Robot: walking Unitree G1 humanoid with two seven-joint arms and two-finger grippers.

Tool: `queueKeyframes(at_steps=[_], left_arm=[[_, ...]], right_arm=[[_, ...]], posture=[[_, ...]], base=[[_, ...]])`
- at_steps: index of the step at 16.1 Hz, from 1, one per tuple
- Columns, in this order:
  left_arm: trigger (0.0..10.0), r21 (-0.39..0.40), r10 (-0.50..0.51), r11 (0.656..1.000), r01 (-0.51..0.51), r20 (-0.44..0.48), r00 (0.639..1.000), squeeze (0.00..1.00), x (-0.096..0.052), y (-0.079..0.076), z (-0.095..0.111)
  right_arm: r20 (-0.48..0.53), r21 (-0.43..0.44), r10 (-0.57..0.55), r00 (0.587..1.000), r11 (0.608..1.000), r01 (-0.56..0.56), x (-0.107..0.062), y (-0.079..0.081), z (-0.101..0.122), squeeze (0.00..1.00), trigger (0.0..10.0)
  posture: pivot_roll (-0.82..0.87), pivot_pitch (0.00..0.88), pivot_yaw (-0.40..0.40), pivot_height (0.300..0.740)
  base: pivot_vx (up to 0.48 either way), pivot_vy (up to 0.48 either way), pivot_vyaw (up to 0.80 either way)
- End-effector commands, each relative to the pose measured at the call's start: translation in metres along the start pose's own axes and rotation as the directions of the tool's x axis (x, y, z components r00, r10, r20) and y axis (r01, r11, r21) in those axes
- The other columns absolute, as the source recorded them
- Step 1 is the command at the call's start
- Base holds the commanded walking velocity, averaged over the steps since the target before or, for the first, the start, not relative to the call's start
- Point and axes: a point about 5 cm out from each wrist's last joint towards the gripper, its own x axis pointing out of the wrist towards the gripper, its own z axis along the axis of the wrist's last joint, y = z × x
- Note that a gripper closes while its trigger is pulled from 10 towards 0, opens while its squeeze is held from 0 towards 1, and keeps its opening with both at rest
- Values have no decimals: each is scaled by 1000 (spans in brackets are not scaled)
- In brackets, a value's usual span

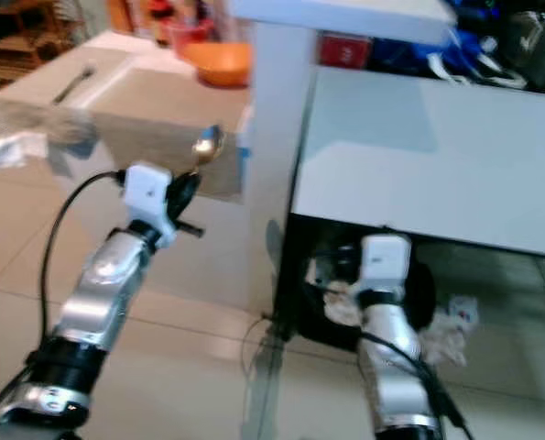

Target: Setting the table

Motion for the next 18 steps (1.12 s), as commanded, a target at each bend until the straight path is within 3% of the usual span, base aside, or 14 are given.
queueKeyframes(at_steps=[1, 8, 18], left_arm=[[10000, 10, -8, 1000, 8, 22, 1000, 0, 4, -2, 6], [10000, 21, -11, 1000, 11, 16, 1000, 0, 4, -2, 5], [10000, 29, -8, 1000, 8, 7, 1000, 0, 5, 1, 1]], right_arm=[[6, -14, -14, 1000, 1000, 14, 0, -7, 2, 0, 10000], [6, -17, -8, 1000, 1000, 8, -1, -6, 1, 0, 10000], [6, -24, -3, 1000, 1000, 4, -4, -6, 0, 0, 10000]], posture=[[20, 0, 15, 740], [18, 0, 17, 740], [10, 0, 20, 740]], base=[[0, -435, 0], [0, -431, 0], [273, -391, 0]])
